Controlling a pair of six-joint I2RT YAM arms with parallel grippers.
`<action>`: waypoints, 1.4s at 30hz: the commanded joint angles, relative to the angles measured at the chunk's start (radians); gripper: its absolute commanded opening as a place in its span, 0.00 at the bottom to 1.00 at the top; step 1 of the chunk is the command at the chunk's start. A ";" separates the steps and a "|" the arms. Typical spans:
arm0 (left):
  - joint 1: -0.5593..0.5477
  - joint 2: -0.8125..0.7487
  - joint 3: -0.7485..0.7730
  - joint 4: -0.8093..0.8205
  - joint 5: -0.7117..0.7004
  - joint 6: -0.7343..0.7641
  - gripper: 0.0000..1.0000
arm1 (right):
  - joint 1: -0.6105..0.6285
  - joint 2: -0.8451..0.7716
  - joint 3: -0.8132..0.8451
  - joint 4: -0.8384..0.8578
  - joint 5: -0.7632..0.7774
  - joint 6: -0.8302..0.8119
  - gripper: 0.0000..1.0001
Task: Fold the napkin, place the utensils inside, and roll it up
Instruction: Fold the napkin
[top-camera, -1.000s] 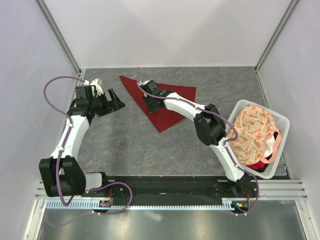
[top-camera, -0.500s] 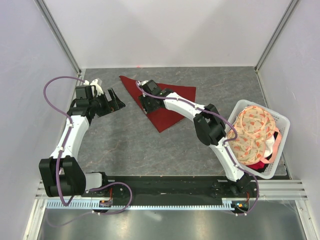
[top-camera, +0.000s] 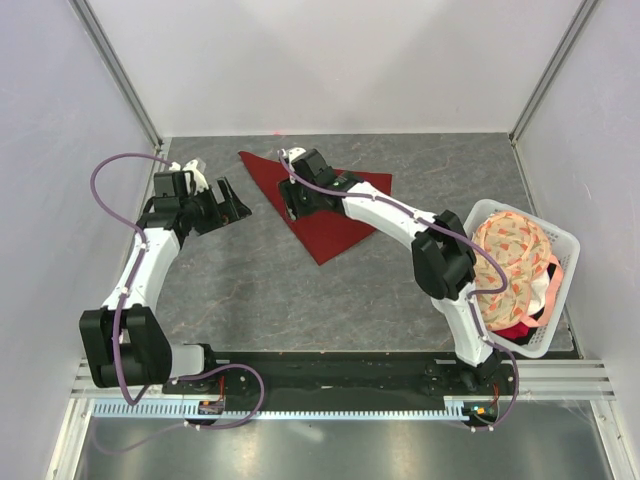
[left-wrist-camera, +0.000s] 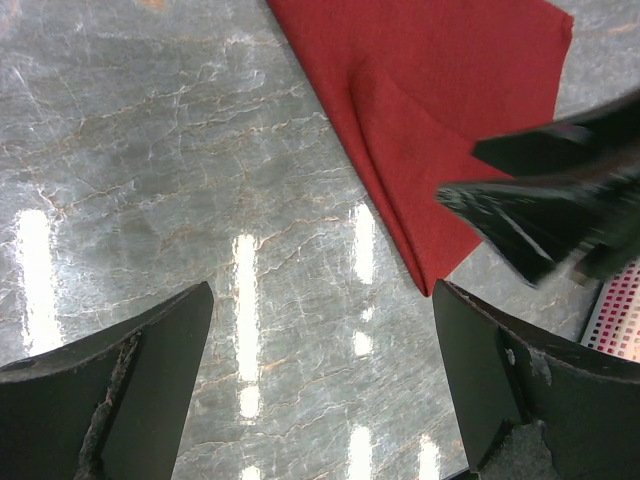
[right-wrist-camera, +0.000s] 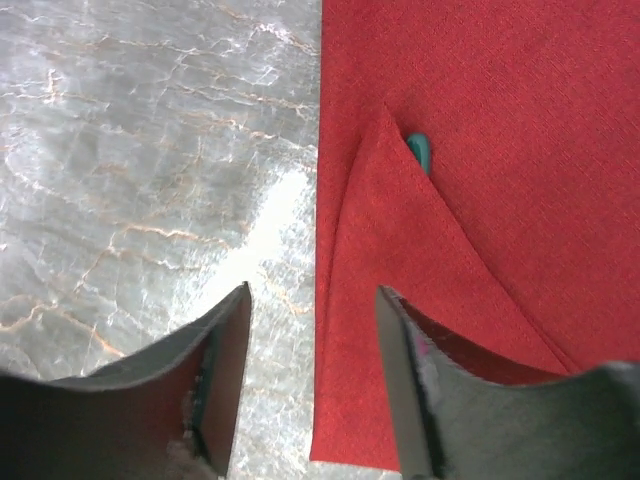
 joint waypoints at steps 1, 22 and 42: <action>-0.002 0.015 0.007 0.041 0.019 -0.027 0.98 | 0.014 -0.046 -0.093 0.046 -0.015 -0.024 0.57; -0.002 0.026 0.001 0.041 0.019 -0.027 0.98 | 0.068 0.062 -0.112 0.056 0.098 -0.152 0.46; -0.002 0.027 0.000 0.043 0.021 -0.030 0.98 | 0.105 0.125 -0.143 0.043 0.230 -0.197 0.12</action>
